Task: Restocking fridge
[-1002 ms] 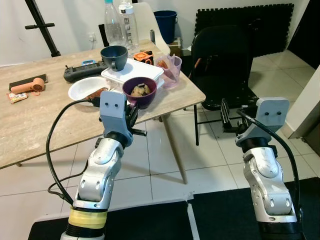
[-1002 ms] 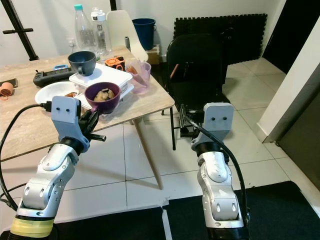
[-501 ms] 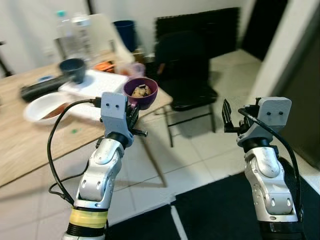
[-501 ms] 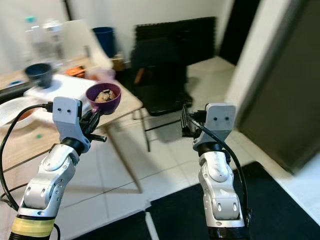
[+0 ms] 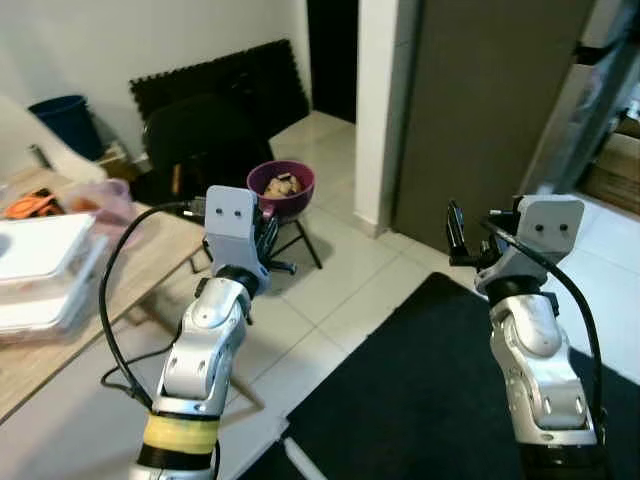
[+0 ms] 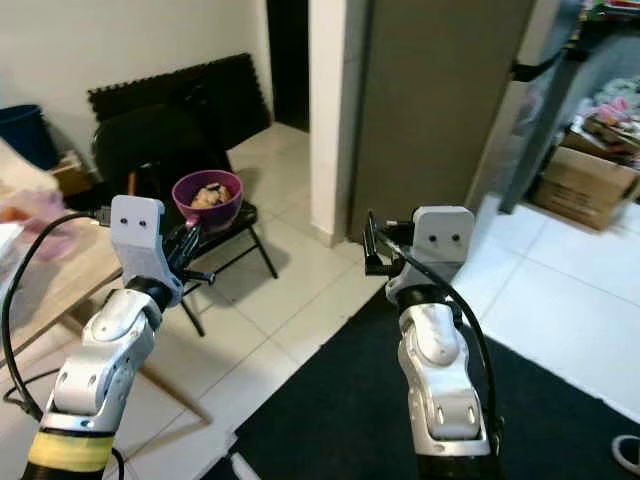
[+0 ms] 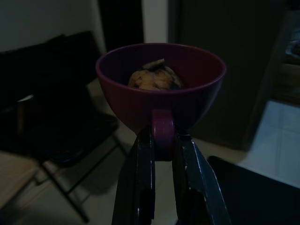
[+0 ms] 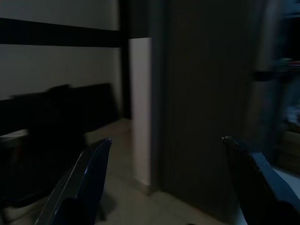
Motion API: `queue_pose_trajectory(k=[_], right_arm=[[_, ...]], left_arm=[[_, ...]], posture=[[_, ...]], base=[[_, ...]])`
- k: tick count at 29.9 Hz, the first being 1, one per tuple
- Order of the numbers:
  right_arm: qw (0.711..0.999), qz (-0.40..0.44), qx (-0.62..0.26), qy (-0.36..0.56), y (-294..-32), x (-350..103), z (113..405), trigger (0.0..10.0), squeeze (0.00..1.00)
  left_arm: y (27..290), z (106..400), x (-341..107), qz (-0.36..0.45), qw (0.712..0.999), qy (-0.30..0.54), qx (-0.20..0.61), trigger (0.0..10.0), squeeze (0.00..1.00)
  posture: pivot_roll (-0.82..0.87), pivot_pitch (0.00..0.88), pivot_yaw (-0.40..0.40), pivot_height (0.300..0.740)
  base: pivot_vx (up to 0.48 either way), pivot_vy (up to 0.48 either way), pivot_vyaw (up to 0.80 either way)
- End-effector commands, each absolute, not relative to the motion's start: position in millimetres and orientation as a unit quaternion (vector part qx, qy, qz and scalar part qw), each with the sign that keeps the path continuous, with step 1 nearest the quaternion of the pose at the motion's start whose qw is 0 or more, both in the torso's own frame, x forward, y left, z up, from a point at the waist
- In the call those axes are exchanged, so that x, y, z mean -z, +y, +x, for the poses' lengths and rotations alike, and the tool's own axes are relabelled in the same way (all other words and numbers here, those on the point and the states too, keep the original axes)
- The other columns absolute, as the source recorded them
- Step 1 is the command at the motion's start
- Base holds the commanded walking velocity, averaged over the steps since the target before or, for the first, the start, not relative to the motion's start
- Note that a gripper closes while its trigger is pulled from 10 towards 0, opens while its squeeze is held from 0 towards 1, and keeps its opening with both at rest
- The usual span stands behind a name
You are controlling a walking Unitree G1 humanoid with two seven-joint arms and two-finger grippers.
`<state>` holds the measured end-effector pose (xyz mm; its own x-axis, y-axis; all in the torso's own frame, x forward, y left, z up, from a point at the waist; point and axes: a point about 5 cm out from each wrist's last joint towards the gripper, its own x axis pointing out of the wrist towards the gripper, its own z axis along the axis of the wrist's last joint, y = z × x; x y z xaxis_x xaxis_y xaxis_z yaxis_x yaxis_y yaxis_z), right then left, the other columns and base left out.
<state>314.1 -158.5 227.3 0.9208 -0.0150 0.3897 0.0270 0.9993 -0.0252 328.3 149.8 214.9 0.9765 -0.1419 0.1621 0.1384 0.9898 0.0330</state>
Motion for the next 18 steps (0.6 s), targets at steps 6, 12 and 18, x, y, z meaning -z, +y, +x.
queue_pose_trajectory(k=[6, 12, 18], right_arm=[[0.982, -0.010, 0.010, -0.188, -157.1, -222.8, 314.4, 10.0, 0.00], [0.982, -0.010, 0.010, -0.186, -157.5, -222.1, 314.2, 10.0, 0.00], [0.983, -0.011, 0.009, -0.182, -157.3, -219.5, 314.4, 10.0, 0.00]], left_arm=[[150.7, 330.8, -220.3, 0.010, 0.993, -0.096, 0.063, 10.0, 0.00], [151.1, 331.4, -220.0, 0.009, 0.994, -0.095, 0.059, 10.0, 0.00], [154.3, 331.6, -217.6, 0.010, 0.995, -0.092, 0.048, 10.0, 0.00]], posture=[[-0.11, 0.102, 0.042, 0.710], [-0.11, 0.105, 0.042, 0.710], [-0.11, 0.108, 0.043, 0.710]], base=[[0.000, 0.000, -0.80], [0.000, 0.000, -0.80], [0.000, 0.000, -0.80]])
